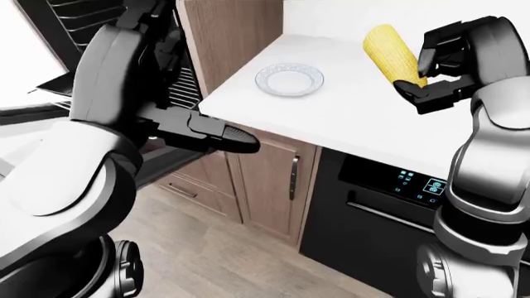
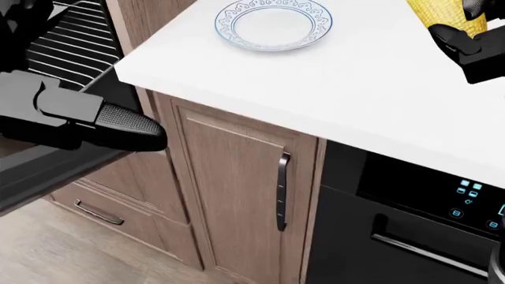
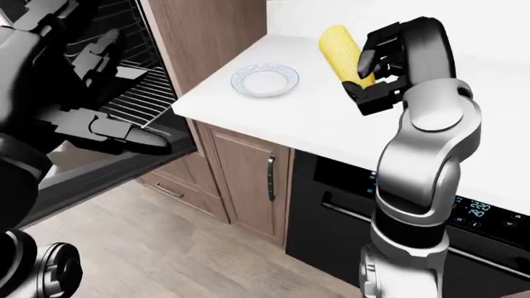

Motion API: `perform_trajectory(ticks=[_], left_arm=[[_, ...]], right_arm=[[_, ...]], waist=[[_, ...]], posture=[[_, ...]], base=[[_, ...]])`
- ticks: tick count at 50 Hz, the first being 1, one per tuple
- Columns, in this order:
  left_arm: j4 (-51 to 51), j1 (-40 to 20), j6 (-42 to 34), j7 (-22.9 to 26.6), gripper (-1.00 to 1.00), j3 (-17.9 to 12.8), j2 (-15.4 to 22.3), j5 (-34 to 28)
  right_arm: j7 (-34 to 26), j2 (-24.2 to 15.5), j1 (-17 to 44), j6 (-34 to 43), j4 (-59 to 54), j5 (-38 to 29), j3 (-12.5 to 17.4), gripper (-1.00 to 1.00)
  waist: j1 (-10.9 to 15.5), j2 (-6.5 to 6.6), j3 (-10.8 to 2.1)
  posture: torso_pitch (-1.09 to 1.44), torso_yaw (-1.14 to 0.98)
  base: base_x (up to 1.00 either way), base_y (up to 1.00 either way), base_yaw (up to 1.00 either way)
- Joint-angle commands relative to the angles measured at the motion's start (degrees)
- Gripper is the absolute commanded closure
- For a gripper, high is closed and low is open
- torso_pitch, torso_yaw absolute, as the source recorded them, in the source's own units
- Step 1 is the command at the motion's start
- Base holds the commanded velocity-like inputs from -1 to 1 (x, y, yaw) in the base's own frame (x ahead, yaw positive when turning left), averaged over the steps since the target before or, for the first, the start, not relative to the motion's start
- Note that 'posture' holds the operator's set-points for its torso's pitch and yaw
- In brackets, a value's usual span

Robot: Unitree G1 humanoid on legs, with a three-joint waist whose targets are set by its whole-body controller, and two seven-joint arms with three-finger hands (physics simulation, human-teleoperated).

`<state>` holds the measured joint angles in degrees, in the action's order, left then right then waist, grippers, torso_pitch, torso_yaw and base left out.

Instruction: Pick the corn from the oven and place it on the plate on the counter.

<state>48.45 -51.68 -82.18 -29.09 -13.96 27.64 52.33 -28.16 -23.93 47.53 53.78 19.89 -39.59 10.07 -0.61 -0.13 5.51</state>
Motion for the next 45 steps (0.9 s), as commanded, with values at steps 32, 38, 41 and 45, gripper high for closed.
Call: perform_trajectory(ticks=[32,38,41,45], left_arm=[[4.7,-3.1,-5.1,8.8,-1.00,-2.9,-4.4,-12.4],[7.0,-2.0,-6.1,10.5,-1.00,-2.2,-6.3,-14.4],[7.2,-1.4,-6.1,12.0,-1.00,-1.6,-6.6,-15.9],[9.1,-0.8,-8.3,15.0,-1.00,-1.2,-7.6,-16.9]], right_arm=[[-1.4,3.7,2.2,-3.6,3.5,-1.5,-3.2,1.00],[-1.8,3.6,2.3,-3.3,4.0,-1.7,-3.2,1.00],[-1.8,3.7,2.1,-3.5,4.1,-1.6,-3.2,1.00],[-2.0,3.8,2.0,-3.2,4.6,-1.9,-3.3,1.00]], waist=[[0.5,4.92,-3.12],[1.0,1.40,-2.60],[1.4,-1.99,-3.01],[1.2,-1.50,-2.62]], posture=[[0.00,0.00],[0.00,0.00],[0.00,0.00],[0.00,0.00]], base=[[0.25,0.00,0.00],[0.10,0.00,0.00],[0.05,0.00,0.00],[0.05,0.00,0.00]])
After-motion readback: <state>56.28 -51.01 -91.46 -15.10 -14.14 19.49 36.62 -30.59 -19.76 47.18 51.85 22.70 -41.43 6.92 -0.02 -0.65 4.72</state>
